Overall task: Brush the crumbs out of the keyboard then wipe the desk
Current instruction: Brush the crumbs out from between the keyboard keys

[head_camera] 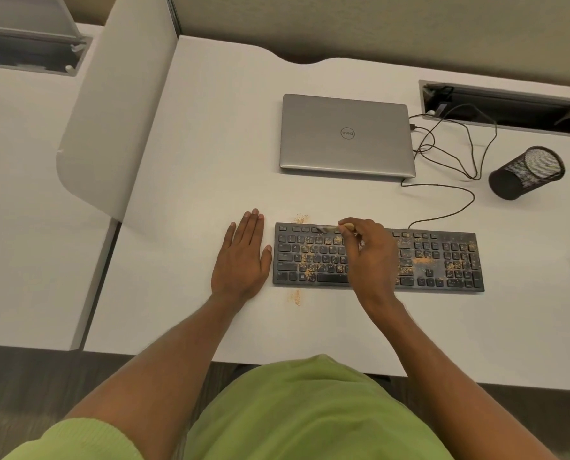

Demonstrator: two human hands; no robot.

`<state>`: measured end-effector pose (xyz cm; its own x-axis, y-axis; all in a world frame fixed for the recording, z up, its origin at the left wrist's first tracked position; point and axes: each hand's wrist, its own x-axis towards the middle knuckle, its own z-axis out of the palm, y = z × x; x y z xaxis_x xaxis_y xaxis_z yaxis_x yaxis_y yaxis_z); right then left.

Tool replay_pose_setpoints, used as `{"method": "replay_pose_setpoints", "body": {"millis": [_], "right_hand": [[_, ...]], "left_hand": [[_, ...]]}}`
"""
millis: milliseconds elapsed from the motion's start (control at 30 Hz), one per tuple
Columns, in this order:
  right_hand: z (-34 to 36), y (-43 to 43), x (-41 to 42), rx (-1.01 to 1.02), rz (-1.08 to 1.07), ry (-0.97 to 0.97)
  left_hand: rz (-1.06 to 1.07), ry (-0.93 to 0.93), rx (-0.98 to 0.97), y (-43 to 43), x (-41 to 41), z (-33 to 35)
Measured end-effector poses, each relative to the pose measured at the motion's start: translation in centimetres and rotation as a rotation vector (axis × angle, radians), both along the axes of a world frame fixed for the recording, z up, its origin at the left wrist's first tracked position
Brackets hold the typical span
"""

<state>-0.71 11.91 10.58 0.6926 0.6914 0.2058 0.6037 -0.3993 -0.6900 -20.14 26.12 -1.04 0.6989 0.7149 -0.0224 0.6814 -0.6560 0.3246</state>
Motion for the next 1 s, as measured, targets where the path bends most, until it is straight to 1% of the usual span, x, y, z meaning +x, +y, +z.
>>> {"method": "replay_pose_setpoints", "body": {"millis": [100,200,267,333,500,567,667,767,867,1000], "right_hand": [[0.4,-0.4,-0.1,-0.033,-0.002,0.041],[0.8,-0.6,0.3,0.027,-0.031,0.088],[0.8,-0.5,0.7,0.063,-0.061,0.075],[0.6,-0.3,1.0,0.048,-0.078,0.056],[0.4,-0.7,0.2,-0.008,0.014,0.026],[0.7,-1.1,-0.1,-0.01,0.036,0.049],[1.4,-1.4,0.1,0.017,0.006,0.054],[1.3,-1.2,0.7,0.018,-0.001,0.002],[0.7,-0.5,0.9,-0.068,0.048,-0.063],[0.4,0.8,0.1,-0.1,0.163,-0.069]], "left_hand": [[0.003,-0.001,0.002,0.0,0.0,-0.1],[0.002,-0.003,-0.002,0.0,0.1,-0.1],[0.0,-0.007,-0.002,0.0,0.1,0.0],[-0.002,-0.009,-0.004,0.0,0.1,0.1],[0.0,-0.009,0.001,0.0,0.1,0.2],[-0.001,-0.009,0.001,0.0,0.1,0.2],[-0.004,-0.011,0.002,0.0,0.0,0.2],[-0.002,-0.017,0.002,0.0,0.0,0.1],[-0.001,-0.013,0.001,0.0,0.0,0.1],[0.001,-0.007,0.003,-0.1,0.0,0.0]]}}
